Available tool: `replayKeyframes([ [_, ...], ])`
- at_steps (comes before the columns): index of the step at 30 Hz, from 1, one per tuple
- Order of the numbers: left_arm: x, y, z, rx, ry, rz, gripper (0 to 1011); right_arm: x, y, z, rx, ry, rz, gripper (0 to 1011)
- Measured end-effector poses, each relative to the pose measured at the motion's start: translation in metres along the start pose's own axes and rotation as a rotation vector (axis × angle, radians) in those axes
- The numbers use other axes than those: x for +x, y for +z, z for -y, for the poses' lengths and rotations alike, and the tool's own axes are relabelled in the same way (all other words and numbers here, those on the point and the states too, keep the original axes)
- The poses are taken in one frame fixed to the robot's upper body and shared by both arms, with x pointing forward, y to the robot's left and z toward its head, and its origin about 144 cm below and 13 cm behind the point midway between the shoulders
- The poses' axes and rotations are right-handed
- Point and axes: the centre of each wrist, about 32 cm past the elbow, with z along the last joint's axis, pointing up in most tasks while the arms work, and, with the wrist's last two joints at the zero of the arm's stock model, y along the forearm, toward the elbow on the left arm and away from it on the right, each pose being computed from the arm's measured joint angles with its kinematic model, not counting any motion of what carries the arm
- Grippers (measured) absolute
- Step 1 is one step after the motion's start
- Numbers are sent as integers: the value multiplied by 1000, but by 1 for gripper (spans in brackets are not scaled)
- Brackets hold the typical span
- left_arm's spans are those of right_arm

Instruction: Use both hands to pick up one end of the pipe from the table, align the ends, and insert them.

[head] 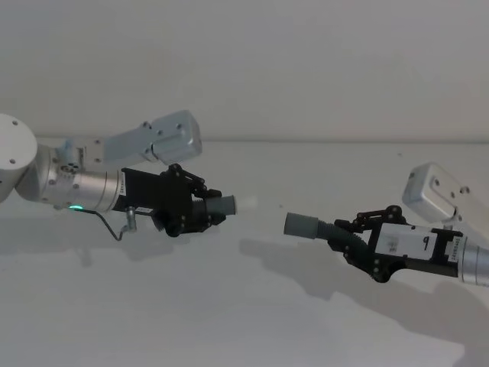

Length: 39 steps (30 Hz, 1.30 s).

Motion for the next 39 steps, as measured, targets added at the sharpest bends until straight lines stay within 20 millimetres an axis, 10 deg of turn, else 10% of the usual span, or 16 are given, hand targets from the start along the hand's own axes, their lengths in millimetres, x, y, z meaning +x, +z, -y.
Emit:
replayKeyframes([
  [39,8,2,1,-40,-118,41,364,-3,10,-10,20,43,-6,274],
])
